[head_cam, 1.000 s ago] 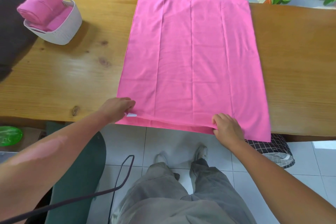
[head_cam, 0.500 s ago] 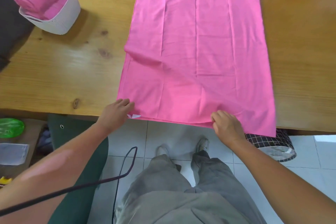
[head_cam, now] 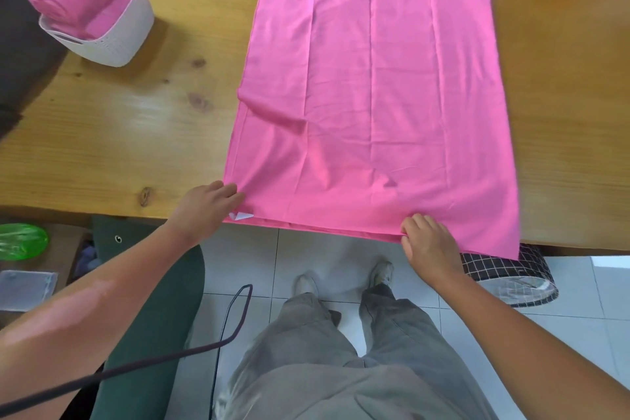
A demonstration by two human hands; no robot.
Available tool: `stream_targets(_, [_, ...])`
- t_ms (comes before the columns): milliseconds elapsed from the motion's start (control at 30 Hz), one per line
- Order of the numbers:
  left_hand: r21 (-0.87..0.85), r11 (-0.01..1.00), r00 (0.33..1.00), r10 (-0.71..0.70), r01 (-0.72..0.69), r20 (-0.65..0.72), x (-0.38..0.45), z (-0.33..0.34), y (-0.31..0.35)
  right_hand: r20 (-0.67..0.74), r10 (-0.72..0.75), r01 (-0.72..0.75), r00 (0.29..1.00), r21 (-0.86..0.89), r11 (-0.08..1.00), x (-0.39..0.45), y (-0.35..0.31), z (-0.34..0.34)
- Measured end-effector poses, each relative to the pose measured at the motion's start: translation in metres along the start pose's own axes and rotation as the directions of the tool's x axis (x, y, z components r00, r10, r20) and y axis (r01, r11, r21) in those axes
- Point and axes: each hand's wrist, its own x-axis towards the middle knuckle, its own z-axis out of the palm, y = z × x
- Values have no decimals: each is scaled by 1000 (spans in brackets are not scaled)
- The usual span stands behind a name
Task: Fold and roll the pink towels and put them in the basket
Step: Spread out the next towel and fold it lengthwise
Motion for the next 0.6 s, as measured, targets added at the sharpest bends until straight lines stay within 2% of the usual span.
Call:
stream_targets(133, [64,998,999,-17,15,36,-1,-3,10,29,-10,10,1000,6,1000,-6,-1,6])
stream_targets(233, [67,994,991,-93,87,95,-8,3,15,65,-12,10,998,34,999,-10,1,9])
stream_targets(367, [69,987,986,-153,148,67,-13,3,19,107,-5,-3,994,81,997,-6,4,8])
stream_targets(600, [56,973,964,-230,224,134,-15,17,19,184,1,-25,983,129,991,3,6,-1])
